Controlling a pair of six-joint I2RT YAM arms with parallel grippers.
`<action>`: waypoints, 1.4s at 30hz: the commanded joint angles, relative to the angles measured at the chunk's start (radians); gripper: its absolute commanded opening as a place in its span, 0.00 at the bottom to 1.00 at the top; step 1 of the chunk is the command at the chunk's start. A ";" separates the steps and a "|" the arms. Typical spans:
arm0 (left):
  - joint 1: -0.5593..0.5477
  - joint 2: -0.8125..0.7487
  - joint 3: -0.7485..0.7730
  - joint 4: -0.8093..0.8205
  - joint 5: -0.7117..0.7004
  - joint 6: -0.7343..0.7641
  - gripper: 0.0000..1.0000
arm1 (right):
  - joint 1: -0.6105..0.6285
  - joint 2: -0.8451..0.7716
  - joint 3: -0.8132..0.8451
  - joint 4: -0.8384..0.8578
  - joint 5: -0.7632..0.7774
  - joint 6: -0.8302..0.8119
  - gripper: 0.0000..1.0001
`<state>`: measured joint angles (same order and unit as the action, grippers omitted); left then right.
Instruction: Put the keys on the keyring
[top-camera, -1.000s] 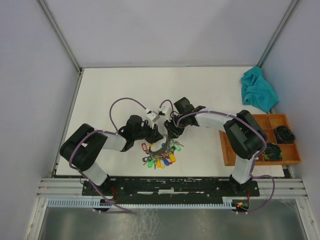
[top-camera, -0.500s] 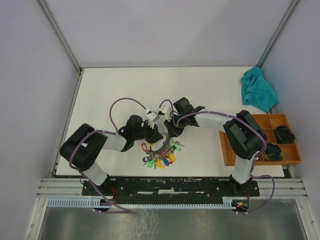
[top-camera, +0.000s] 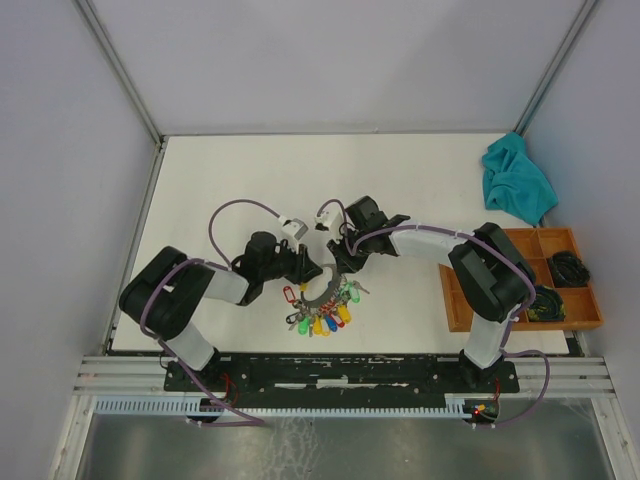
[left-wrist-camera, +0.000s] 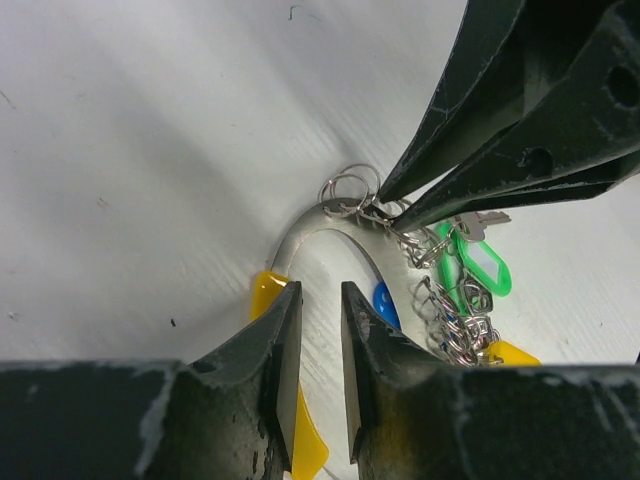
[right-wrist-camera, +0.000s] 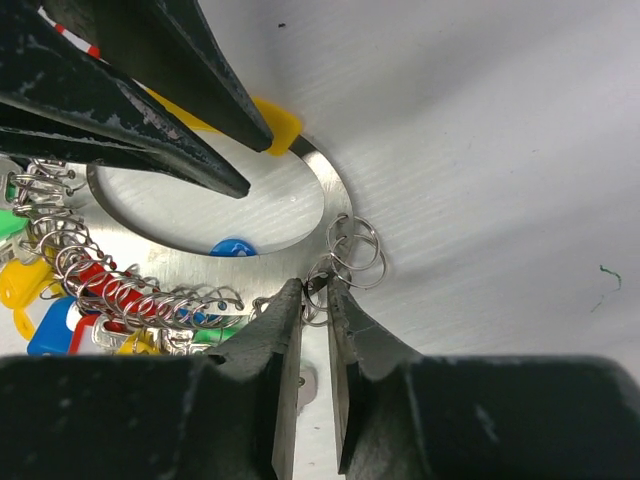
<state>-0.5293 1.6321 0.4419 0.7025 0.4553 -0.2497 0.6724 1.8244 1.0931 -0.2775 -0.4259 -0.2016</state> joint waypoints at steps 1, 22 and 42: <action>0.003 0.021 -0.023 0.103 0.025 -0.090 0.28 | 0.002 -0.046 0.009 0.028 0.045 0.016 0.24; 0.004 0.045 -0.029 0.074 -0.004 -0.076 0.27 | -0.033 -0.020 0.061 -0.004 0.028 0.017 0.25; 0.004 0.052 -0.020 0.068 0.011 -0.069 0.27 | -0.032 0.046 0.096 -0.037 -0.003 -0.057 0.36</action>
<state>-0.5285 1.6752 0.4099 0.7780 0.4652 -0.3099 0.6430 1.8496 1.1404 -0.3317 -0.4248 -0.2508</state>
